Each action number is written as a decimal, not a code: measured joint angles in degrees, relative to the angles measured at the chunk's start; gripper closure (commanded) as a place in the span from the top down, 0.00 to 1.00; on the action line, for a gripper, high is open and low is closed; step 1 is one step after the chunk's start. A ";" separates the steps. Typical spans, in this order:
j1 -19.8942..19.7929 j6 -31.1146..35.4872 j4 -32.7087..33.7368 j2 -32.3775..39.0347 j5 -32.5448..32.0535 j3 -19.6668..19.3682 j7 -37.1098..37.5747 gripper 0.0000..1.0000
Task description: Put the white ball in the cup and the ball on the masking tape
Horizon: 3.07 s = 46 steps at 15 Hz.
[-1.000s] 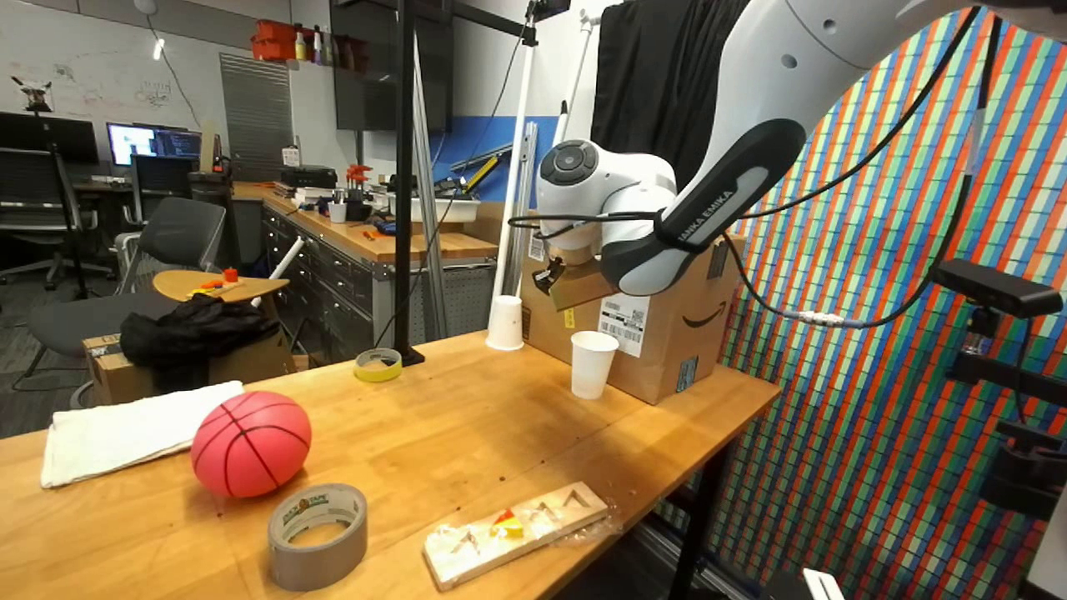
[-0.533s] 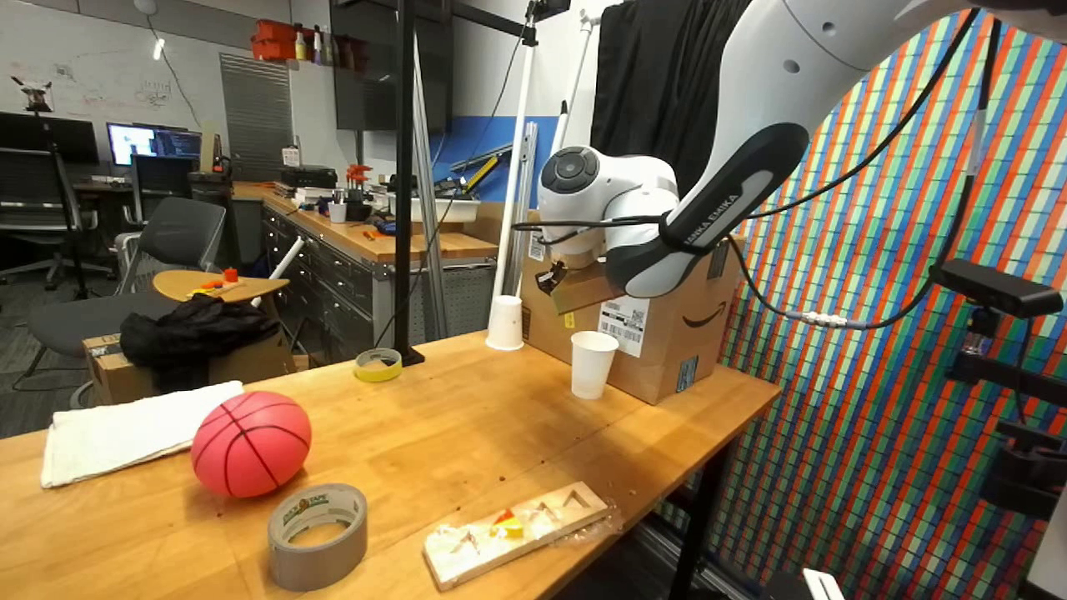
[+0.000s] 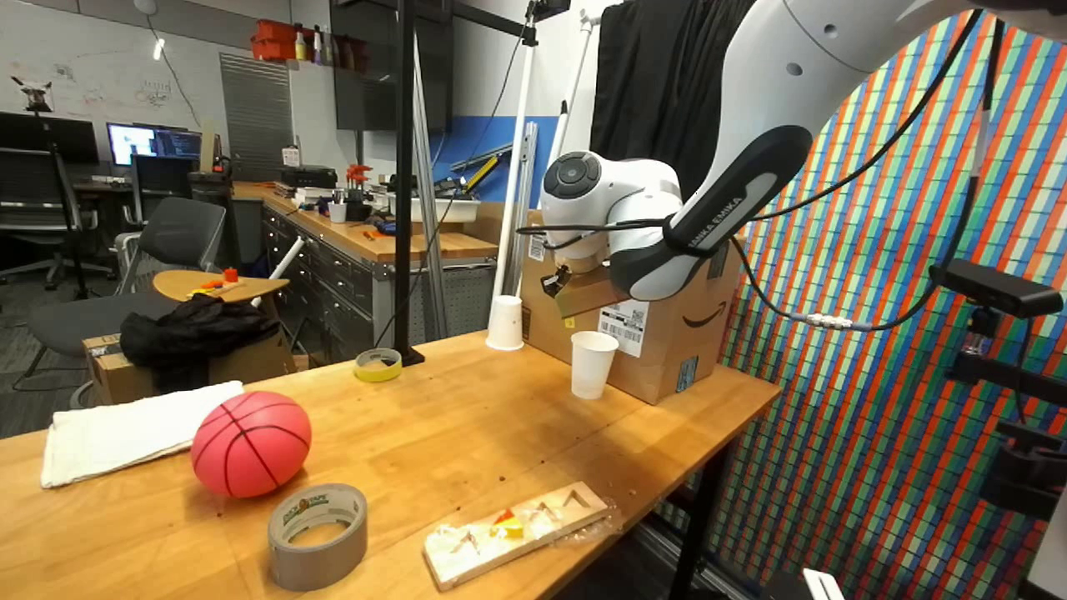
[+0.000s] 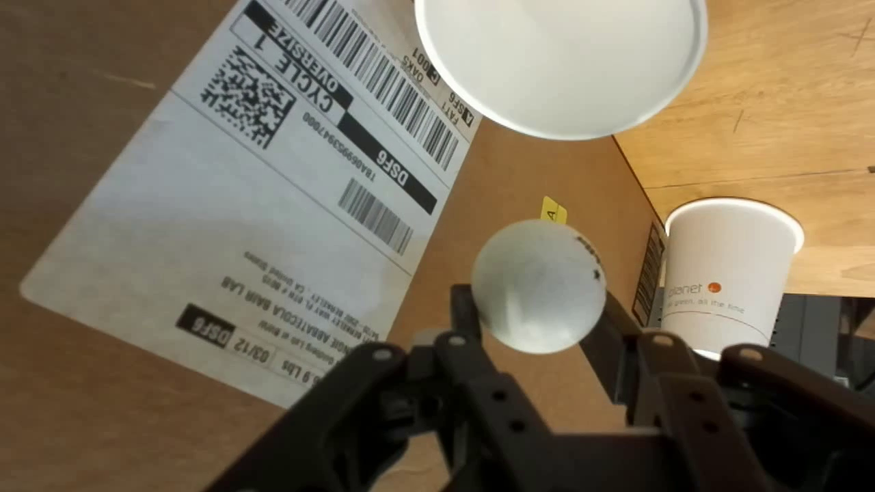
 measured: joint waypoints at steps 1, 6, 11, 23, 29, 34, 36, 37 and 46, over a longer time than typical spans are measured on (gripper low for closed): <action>-0.02 -0.06 -0.14 -0.01 -0.11 -0.04 0.25 0.20; -0.10 -0.68 -1.35 -0.26 -1.56 -0.39 1.85 0.20; -0.11 -0.98 -2.40 -0.88 -2.24 -0.44 2.89 0.20; -0.92 -1.02 -4.82 -3.23 -2.18 1.65 3.65 1.00; -1.62 1.54 -10.76 -9.53 12.77 9.93 -2.03 1.00; 4.19 5.14 -16.79 -16.59 34.79 14.63 -14.29 1.00; 7.93 5.89 -18.45 -18.61 43.33 15.73 -20.01 1.00; 9.18 5.95 -18.99 -19.37 47.58 16.96 -23.01 1.00; 10.67 2.50 -16.94 -18.84 58.33 33.56 -32.56 1.00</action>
